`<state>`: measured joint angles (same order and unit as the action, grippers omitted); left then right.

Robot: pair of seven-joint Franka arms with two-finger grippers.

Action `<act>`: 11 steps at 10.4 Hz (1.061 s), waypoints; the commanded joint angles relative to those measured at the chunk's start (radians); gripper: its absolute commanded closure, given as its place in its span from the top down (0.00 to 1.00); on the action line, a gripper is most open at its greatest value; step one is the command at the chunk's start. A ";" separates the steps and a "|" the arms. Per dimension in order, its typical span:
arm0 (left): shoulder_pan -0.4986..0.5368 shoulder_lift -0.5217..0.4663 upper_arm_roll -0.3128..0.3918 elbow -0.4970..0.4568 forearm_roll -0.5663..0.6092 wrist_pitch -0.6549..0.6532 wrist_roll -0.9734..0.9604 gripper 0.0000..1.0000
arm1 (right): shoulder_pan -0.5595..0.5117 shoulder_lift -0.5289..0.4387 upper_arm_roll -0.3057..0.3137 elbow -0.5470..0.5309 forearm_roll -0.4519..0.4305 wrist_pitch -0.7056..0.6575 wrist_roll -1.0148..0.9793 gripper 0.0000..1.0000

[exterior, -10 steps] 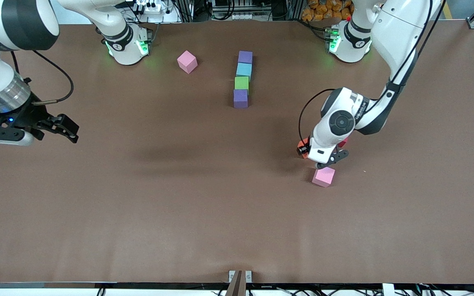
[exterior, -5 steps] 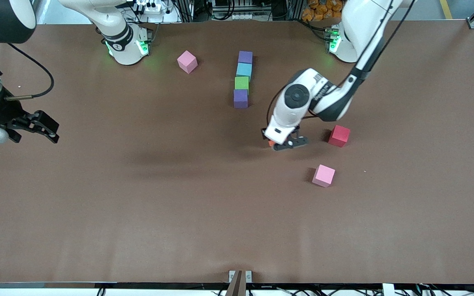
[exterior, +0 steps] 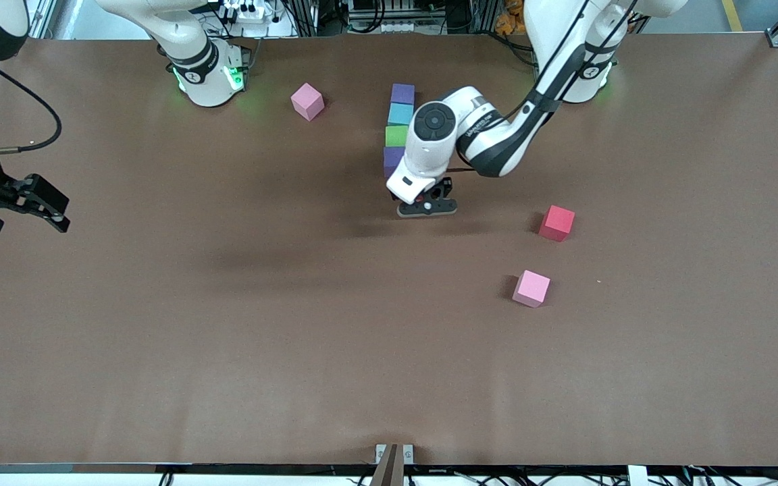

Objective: Arrange blocks into number 1
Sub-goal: 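Carry the orange cube to the end of the cube column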

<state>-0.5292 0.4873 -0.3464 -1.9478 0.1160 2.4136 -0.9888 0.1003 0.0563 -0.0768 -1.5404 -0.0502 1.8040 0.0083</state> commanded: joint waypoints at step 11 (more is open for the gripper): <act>-0.121 0.126 0.020 0.086 -0.007 -0.002 -0.017 0.00 | 0.000 0.025 -0.015 0.028 0.052 -0.026 -0.004 1.00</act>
<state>-0.6290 0.6094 -0.3380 -1.8680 0.1160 2.4129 -0.9888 0.1041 0.0634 -0.0846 -1.5391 -0.0227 1.7943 0.0080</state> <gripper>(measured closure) 0.357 0.000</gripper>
